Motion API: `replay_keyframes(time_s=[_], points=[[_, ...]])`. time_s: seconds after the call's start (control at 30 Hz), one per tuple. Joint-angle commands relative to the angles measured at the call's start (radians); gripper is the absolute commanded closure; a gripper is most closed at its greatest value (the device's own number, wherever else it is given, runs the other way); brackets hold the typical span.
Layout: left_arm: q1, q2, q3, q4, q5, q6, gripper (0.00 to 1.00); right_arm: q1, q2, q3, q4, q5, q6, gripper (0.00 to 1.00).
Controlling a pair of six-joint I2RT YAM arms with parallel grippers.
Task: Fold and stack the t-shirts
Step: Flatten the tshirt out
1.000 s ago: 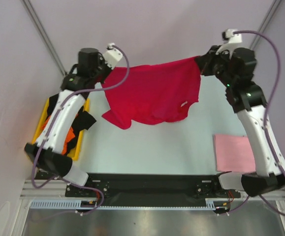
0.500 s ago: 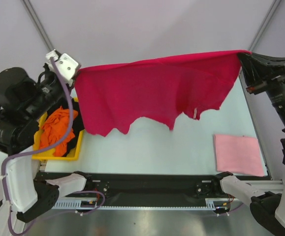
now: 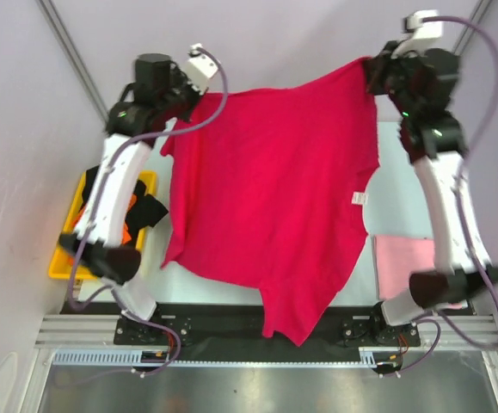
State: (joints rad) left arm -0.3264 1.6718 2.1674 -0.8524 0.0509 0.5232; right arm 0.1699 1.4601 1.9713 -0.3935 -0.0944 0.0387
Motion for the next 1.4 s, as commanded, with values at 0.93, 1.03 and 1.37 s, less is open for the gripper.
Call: replay_keyframes(time_s=[0.93, 1.03, 1.37], points=[[0.082, -0.196, -0.926, 0.127, -0.032, 0.336, 0.28, 0.057, 0.133, -0.613, -0.262, 0.325, 0.322, 0.05], [0.092, -0.271, -1.13, 0.198, -0.095, 0.406, 0.28, 0.111, -0.007, -0.821, -0.258, 0.292, 0.406, 0.11], [0.095, -0.147, -1.316, 0.498, -0.192, 0.41, 0.17, 0.256, -0.158, -1.25, -0.188, 0.118, 0.587, 0.27]])
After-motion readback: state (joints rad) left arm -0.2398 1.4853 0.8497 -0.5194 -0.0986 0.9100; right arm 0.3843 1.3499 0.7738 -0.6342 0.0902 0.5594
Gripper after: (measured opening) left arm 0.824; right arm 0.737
